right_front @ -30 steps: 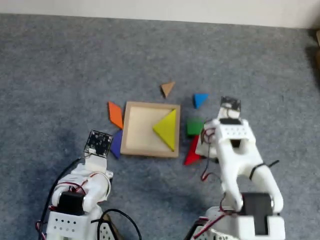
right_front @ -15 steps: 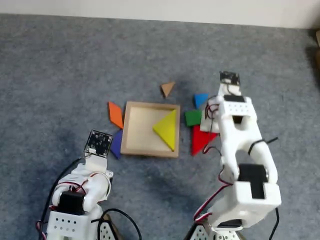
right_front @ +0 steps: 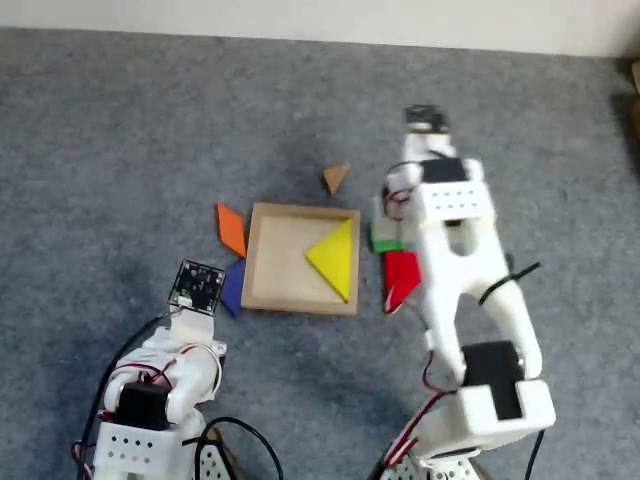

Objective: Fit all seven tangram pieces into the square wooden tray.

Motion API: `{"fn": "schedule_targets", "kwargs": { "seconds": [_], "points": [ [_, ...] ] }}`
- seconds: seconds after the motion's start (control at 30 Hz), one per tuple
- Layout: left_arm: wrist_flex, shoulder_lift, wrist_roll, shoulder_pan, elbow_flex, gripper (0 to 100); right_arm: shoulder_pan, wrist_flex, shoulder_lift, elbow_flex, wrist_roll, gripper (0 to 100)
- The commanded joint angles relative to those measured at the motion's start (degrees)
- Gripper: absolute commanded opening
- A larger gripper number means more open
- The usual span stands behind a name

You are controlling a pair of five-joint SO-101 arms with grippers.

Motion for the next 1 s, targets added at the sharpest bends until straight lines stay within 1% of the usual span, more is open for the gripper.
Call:
{"fn": "schedule_targets", "kwargs": {
  "seconds": [0.0, 0.23, 0.4, 0.5, 0.6, 0.83, 0.97],
  "points": [
    [0.26, -1.89, -0.44, -0.48, 1.10, 1, -4.97, 0.57, -3.82, 1.98, 0.18, 13.4],
    [0.26, -1.89, -0.44, -0.48, 1.10, 1, -6.20, 0.48, -3.74, 4.09, 0.53, 13.2],
    [0.26, -1.89, -0.44, -0.48, 1.10, 1, -6.20, 0.48, -3.74, 4.00, 0.62, 3.9],
    [0.26, -1.89, -0.44, -0.48, 1.10, 1, -6.20, 0.40, -3.65, 4.09, 0.62, 1.9],
    [0.26, -1.89, -0.44, -0.48, 1.10, 1, -6.20, -3.21, -3.65, 5.49, 0.44, 1.6],
    [0.26, -1.89, -0.44, -0.48, 1.10, 1, -5.76, -15.69, -3.65, 15.34, 0.18, 1.6],
    [0.26, -1.89, -0.44, -0.48, 1.10, 1, -3.21, -19.03, -3.65, 20.00, 0.44, 1.6]
  ]
}}
